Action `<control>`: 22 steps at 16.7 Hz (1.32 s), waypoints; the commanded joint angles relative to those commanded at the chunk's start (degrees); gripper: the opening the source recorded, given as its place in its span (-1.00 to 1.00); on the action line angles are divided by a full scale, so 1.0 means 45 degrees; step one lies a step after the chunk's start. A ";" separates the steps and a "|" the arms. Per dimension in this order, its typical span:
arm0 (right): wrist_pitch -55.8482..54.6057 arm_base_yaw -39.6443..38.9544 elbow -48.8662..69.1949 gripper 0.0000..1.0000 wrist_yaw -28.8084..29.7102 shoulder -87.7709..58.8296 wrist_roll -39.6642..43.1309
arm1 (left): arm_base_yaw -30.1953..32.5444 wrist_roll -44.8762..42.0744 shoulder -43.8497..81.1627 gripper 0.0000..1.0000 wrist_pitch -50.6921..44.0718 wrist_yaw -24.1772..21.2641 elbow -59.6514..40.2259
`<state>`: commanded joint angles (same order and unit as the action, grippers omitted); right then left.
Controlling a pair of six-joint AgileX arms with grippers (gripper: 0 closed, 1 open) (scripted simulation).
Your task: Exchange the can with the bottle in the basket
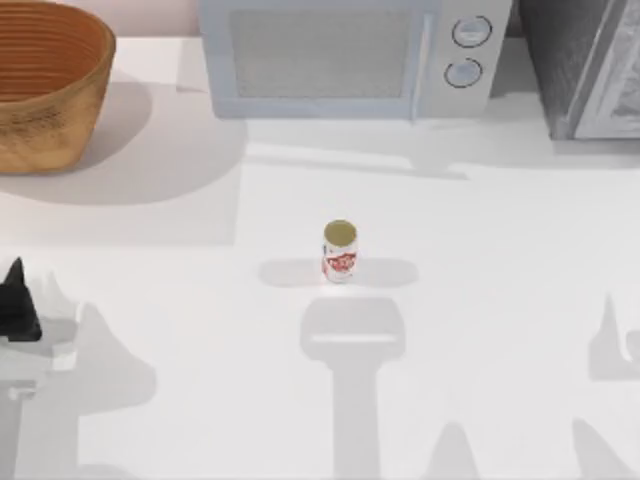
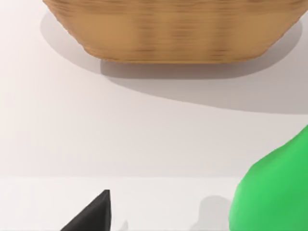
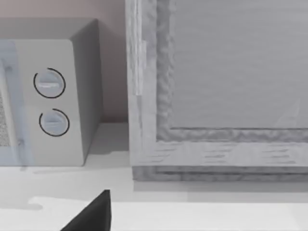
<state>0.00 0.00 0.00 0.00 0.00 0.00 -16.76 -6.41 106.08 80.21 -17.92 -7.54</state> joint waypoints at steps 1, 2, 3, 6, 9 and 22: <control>0.0000 0.0000 0.0000 1.00 0.0000 0.0000 0.0000 | 0.0000 0.0000 0.0000 1.00 0.0000 0.0000 0.0000; 0.0000 0.0000 0.0000 1.00 0.0000 0.0000 0.0000 | 0.0000 0.0000 0.0000 0.85 0.0000 0.0000 0.0000; 0.0000 0.0000 0.0000 1.00 0.0000 0.0000 0.0000 | 0.0000 0.0000 0.0000 0.70 0.0000 0.0000 0.0000; 0.0000 0.0000 0.0000 1.00 0.0000 0.0000 0.0000 | 0.0000 0.0000 0.0000 0.25 0.0000 0.0000 0.0000; 0.0000 0.0000 0.0000 1.00 0.0000 0.0000 0.0000 | 0.0000 0.0000 0.0000 -0.21 0.0000 0.0000 0.0000; 0.0000 0.0000 0.0000 1.00 0.0000 0.0000 0.0000 | 0.0000 0.0000 0.0000 -1.00 0.0000 0.0000 0.0000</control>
<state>0.00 0.00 0.00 0.00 0.00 0.00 -16.76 -6.41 106.08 80.21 -17.92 -7.54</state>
